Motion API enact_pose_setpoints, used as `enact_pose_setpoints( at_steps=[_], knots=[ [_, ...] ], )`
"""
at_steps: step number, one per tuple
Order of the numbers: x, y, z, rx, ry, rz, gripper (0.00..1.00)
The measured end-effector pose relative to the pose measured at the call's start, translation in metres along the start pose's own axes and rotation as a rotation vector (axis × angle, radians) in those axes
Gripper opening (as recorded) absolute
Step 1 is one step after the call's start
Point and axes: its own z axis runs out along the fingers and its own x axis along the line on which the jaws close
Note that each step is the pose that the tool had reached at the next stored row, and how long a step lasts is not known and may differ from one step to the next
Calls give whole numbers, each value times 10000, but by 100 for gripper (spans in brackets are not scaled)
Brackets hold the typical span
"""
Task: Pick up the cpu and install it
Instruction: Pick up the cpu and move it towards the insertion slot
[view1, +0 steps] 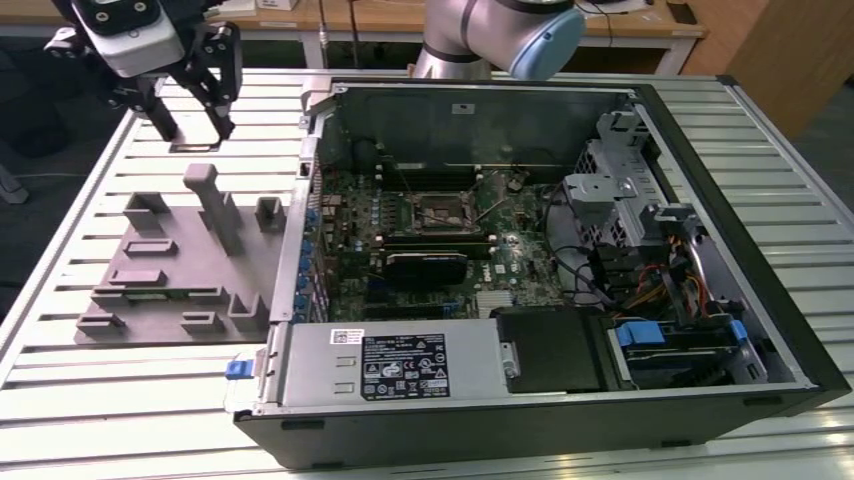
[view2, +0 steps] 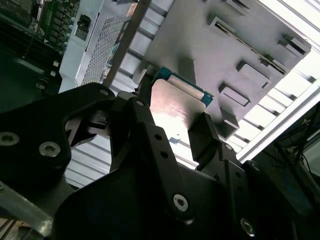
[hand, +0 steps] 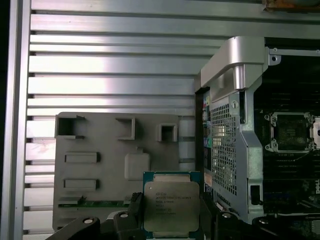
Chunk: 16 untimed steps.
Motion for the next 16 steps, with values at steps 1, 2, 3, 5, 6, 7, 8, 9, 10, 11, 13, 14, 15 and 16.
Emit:
enact_pose_setpoints(
  at_steps=[1,2,3,5,6,7,8,9,10,11,13,14,15,16],
  knots=[
    [-21,0,2,0,0,0,54],
    [-43,1,3,0,0,-1,54],
    [-64,1,5,0,0,-1,54],
    [-110,2,8,0,0,0,54],
    [-132,2,10,0,0,-1,54],
    [-153,3,11,0,0,-1,54],
    [-175,3,13,0,1,-1,54],
    [-197,3,14,-1,0,-1,54],
    [-218,4,16,-1,0,-1,54],
    [-241,4,18,-1,0,-1,54],
    [-286,5,21,-1,0,0,54],
    [-310,6,23,-1,1,0,54],
    [-335,6,24,-1,1,-1,54],
    [-359,6,26,-1,1,-1,54]
  ],
)
